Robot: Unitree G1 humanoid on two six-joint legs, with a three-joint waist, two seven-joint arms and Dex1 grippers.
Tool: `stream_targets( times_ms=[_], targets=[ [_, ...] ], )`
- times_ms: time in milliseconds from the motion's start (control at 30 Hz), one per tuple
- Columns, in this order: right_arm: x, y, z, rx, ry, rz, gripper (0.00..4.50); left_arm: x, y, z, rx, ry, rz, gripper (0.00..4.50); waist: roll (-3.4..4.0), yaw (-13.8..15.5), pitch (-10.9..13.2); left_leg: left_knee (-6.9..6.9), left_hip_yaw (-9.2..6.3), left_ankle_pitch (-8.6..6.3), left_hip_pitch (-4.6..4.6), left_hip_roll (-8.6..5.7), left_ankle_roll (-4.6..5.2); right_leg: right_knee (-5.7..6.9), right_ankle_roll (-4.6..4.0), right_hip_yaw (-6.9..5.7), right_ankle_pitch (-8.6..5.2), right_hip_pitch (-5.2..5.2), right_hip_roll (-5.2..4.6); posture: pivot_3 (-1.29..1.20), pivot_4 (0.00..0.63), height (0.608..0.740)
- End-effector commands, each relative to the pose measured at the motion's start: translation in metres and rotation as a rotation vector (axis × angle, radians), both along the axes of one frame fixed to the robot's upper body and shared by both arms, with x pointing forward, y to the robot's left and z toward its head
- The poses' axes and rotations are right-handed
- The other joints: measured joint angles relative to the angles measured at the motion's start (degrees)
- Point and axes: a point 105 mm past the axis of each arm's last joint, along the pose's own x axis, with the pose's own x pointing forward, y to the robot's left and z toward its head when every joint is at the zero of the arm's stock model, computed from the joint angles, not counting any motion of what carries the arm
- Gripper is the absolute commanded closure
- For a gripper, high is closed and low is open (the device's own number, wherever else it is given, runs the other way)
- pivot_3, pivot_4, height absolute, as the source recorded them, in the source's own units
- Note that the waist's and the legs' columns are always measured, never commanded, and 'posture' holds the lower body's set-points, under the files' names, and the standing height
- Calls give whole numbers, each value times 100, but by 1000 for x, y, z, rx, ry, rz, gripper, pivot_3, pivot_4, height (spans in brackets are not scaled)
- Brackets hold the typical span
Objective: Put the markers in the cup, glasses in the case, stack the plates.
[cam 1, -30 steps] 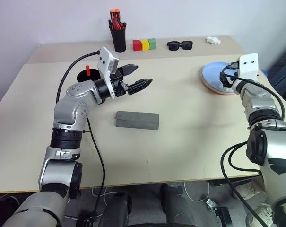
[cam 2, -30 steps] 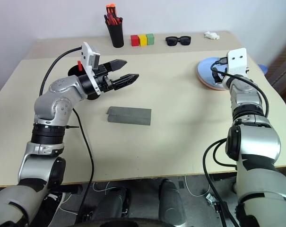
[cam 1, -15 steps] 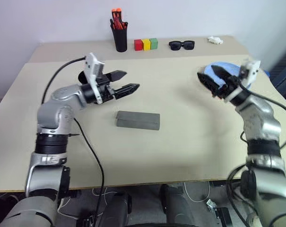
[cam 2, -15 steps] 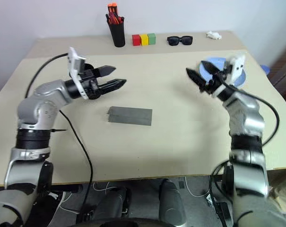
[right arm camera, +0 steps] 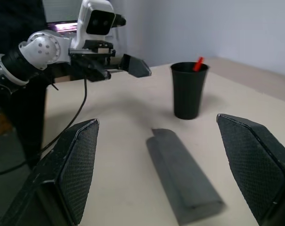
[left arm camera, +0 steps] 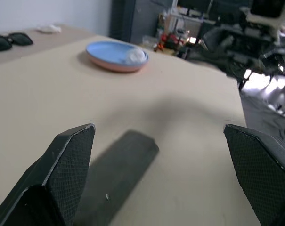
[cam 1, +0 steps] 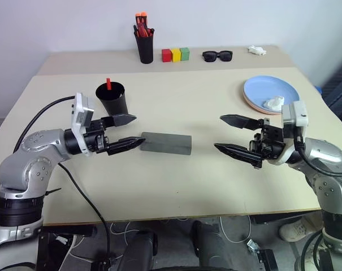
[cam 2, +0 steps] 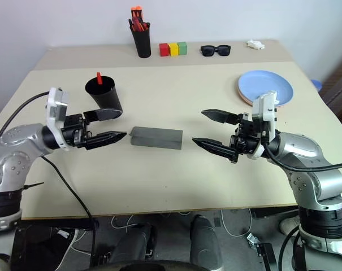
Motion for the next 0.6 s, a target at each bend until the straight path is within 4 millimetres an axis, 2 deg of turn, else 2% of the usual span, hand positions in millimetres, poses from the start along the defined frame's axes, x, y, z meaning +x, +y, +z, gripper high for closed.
stream_targets(
  times_ms=[33, 100, 133, 267, 367, 600],
  targets=[
    [-10, -4, 3, -60, 2, 51, 427, -2, 4, 12, 22, -110, 30, 0, 0, 71, 0, 1, -1, 0, -1, 0, 0, 0, 0, 0, 0, 0, 0, 0, 150, 740],
    [-14, -4, 6, -72, 11, 55, 427, 0, 13, 5, 45, -106, 49, 0, -2, 89, -1, 1, -2, 0, -1, -1, 0, -2, -2, -2, -1, 4, -1, 0, 150, 740],
    [-14, -8, 8, -73, 14, 51, 427, 2, 11, 4, 52, -107, 51, 0, -2, 81, -1, 1, -2, 0, -1, -1, 0, -3, -2, -2, -1, 4, -1, 0, 150, 740],
    [-22, -3, 4, -92, 62, 64, 427, 9, 19, 4, 53, -121, 72, 0, -2, 62, -1, 0, -2, 0, 1, 1, 0, -2, -2, -3, -1, 4, 1, 0, 150, 740],
    [-19, -8, 3, -101, 67, 36, 427, 11, 12, 5, 49, -154, 81, 0, -2, 62, -1, 0, -2, 0, -1, 1, 1, -4, -2, -3, -1, 4, 0, 0, 150, 740],
    [-12, -5, 7, -106, 35, 22, 427, 12, 5, 2, 28, -160, 88, 0, -2, 63, -1, 0, -1, 0, 0, 1, 1, -5, -1, -3, -1, 4, 0, 0, 150, 740]
  ],
)
